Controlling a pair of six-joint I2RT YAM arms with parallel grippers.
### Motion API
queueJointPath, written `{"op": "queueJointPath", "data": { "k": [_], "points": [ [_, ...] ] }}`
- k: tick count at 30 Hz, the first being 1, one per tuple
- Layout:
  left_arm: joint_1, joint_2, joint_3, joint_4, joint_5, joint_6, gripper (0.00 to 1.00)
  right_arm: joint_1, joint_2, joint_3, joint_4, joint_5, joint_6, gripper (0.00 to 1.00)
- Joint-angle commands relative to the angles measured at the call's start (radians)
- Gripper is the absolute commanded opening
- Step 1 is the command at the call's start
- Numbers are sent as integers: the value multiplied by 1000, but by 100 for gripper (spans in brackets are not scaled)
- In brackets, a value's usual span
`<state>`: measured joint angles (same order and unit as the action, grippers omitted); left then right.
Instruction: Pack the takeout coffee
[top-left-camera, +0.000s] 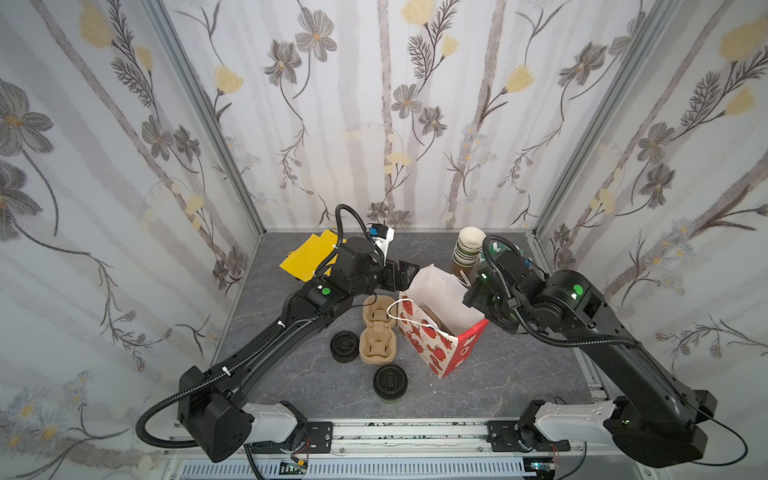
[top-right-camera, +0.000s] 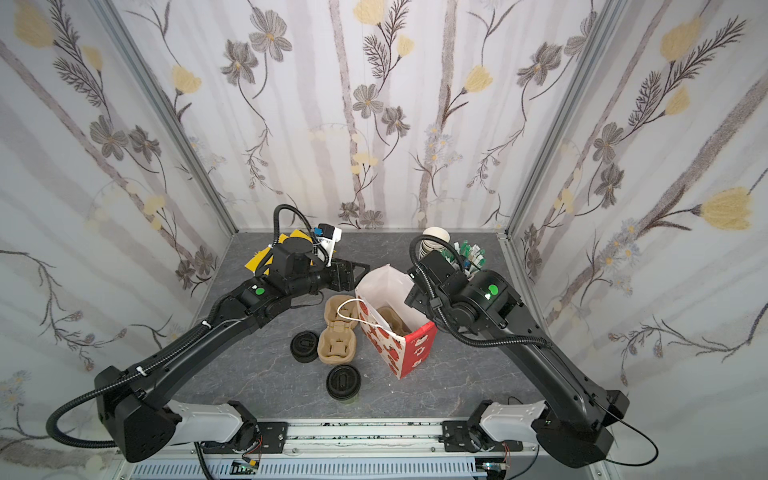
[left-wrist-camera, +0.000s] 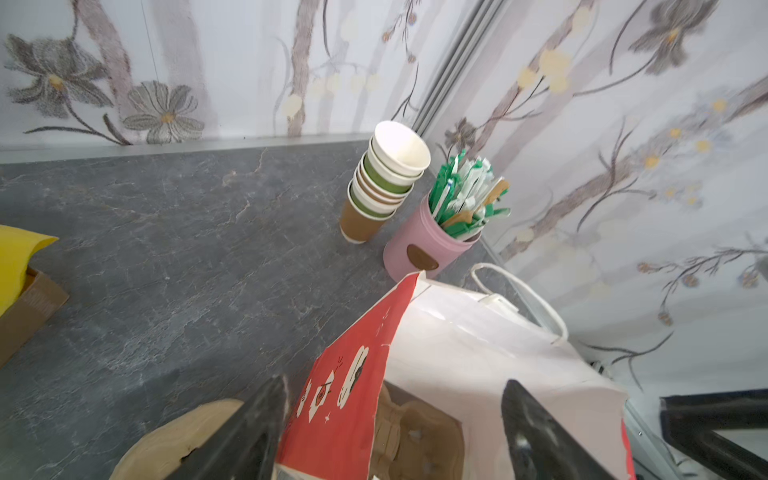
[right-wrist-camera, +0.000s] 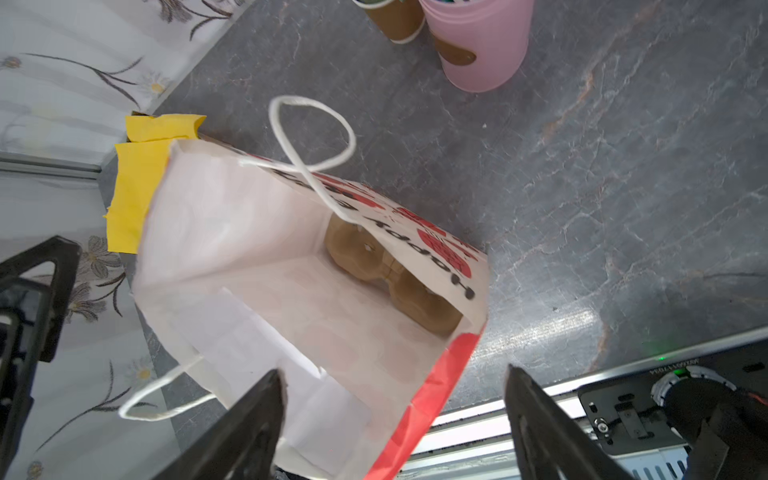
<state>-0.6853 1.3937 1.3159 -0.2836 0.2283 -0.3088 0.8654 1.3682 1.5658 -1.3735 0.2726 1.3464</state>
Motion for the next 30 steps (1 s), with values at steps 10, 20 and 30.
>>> {"op": "queueJointPath", "data": {
  "k": [10, 20, 30],
  "points": [
    [-16, 174, 178, -209, 12, 269, 77, 29, 67, -72, 17, -32, 278, 74],
    [-20, 216, 221, -210, 20, 263, 70, 15, 40, -135, 17, -50, 272, 56],
    [-20, 216, 221, -210, 11, 260, 69, -5, -38, -154, 17, -33, 233, 35]
  ]
}}
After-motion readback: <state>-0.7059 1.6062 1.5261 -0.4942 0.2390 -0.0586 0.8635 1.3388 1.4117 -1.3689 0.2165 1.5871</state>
